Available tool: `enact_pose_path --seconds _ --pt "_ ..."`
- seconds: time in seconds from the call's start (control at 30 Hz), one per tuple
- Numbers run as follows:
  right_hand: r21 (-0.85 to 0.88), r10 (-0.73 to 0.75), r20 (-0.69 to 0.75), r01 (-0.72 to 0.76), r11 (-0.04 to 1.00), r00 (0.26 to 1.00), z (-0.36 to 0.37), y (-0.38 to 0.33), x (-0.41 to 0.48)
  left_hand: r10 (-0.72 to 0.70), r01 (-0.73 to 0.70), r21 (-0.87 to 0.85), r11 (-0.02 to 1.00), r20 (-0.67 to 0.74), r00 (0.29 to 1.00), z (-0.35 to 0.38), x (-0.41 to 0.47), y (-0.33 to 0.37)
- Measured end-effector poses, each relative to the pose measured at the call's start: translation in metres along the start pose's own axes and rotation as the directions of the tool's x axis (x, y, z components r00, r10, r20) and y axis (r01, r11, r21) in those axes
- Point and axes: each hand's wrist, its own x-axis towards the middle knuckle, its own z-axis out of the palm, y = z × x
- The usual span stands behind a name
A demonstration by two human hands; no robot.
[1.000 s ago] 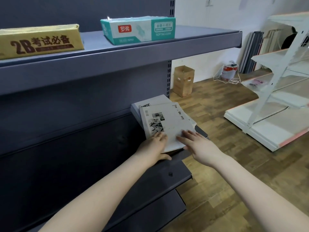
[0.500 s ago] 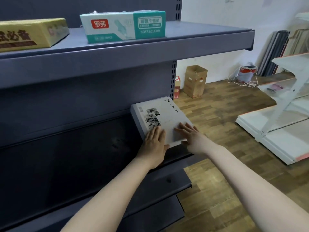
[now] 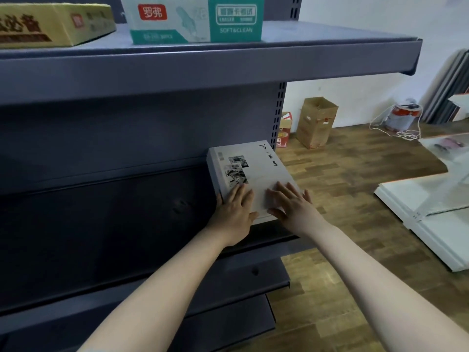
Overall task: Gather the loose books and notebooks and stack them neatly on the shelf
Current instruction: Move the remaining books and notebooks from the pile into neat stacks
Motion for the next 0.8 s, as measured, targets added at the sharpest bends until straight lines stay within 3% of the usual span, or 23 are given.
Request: enact_pose_path --seconds 0.3,0.5,0.7,0.8 --pt "0.054 0.042 0.026 -0.043 0.998 0.999 0.002 0.012 0.006 0.018 -0.017 -0.021 1.000 0.055 0.998 -0.004 -0.001 -0.003" --pt "0.083 -0.016 -0.023 0.018 0.996 1.000 -0.005 0.014 0.008 0.027 -0.031 0.047 0.998 0.080 0.996 -0.005 -0.002 -0.006" --pt "0.121 -0.004 -0.022 0.007 0.993 1.000 -0.005 0.014 0.009 0.034 -0.032 -0.020 0.999 0.124 0.992 -0.012 -0.001 -0.004" --pt "0.057 0.030 0.042 -0.032 0.998 0.999 -0.015 0.005 0.011 0.038 -0.031 -0.045 0.998 0.159 0.986 -0.020 -0.001 -0.006"
